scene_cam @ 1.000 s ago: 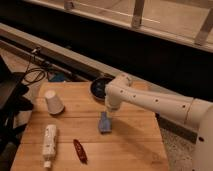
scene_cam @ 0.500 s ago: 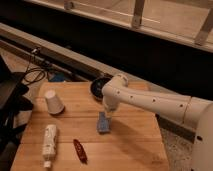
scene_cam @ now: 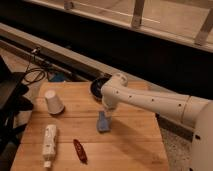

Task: Wipe the white sponge on the table

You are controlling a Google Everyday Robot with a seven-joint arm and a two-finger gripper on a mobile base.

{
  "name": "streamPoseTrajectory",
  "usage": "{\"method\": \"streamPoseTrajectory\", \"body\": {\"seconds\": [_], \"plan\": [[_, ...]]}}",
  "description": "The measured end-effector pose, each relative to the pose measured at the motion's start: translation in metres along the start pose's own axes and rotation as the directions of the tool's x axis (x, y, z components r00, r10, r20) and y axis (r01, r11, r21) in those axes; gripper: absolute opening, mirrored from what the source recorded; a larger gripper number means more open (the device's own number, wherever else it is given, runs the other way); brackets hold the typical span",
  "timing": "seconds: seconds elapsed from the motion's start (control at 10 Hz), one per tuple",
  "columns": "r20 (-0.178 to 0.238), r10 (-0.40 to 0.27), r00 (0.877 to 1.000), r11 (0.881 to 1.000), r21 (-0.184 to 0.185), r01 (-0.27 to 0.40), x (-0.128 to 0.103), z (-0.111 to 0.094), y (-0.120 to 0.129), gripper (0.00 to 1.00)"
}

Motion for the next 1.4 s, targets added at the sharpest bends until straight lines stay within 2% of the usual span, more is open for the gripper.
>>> {"method": "streamPoseTrajectory", "body": {"seconds": [0.1,0.2,0.3,0.4,0.6,0.8,1.1,1.2,1.3,1.4], "plan": [[0.000,0.001,1.000,1.000,0.000,-0.001,0.001,0.000,0.001,0.02],[0.020,-0.011,1.000,1.000,-0.003,0.011,0.001,0.000,0.002,0.02],[0.066,-0.022,0.998,1.000,-0.009,0.023,-0.002,0.001,0.004,0.02],[0.089,-0.027,0.996,1.000,-0.013,0.029,-0.003,0.003,0.005,0.02],[0.111,-0.047,0.993,0.999,-0.023,0.049,-0.011,0.006,0.007,0.02],[0.109,-0.050,0.993,0.998,-0.032,0.054,-0.012,0.007,0.007,0.02],[0.034,-0.020,0.999,0.997,-0.075,0.023,-0.001,0.006,0.005,0.02],[-0.031,0.005,0.999,0.995,-0.100,-0.008,0.015,0.003,0.007,0.02],[-0.100,0.040,0.994,0.992,-0.119,-0.052,0.027,-0.001,0.006,0.02],[-0.158,0.083,0.984,0.987,-0.123,-0.103,0.043,-0.004,0.004,0.02]]}}
